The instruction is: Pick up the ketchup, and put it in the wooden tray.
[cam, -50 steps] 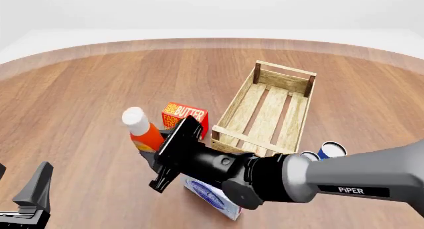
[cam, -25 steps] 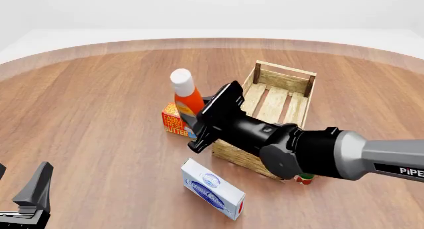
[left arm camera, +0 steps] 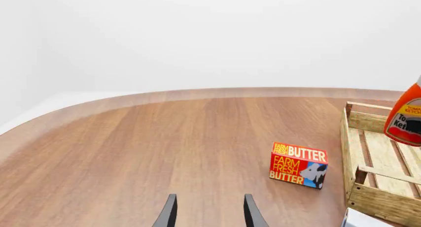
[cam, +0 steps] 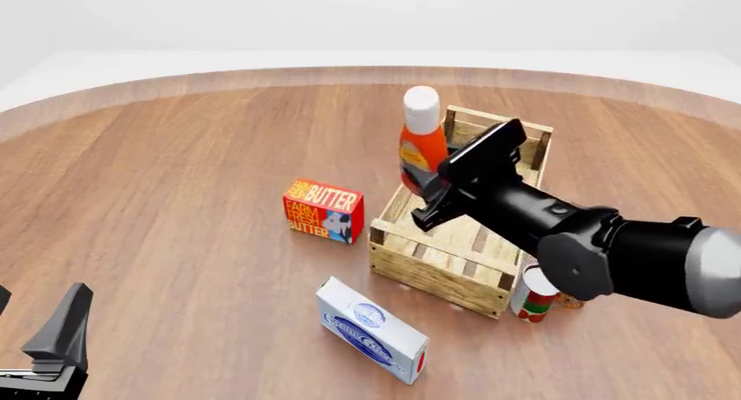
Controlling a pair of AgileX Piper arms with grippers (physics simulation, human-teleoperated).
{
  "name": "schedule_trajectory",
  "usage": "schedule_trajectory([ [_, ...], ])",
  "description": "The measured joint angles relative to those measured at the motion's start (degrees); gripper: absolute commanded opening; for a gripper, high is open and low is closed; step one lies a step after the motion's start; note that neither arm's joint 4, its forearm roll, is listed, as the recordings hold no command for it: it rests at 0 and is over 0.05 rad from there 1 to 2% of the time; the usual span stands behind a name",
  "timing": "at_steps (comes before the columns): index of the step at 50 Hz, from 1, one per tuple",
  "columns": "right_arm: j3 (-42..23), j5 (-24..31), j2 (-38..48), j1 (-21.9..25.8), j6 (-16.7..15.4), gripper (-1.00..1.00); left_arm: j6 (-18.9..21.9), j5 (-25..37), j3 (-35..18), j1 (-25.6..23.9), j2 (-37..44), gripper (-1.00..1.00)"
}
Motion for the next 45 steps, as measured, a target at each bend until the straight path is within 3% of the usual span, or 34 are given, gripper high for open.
schedule_trajectory([
  [26, 2.0, -4.3, 1.7, -11.6, 3.8, -1.00, 0.0, 0.0, 0.0, 0.0, 0.0, 1.00],
  [45, 2.7, -12.2, 9.5, -15.0, 7.4, -1.00, 0.0, 0.0, 0.0, 0.0, 0.0, 1.00],
])
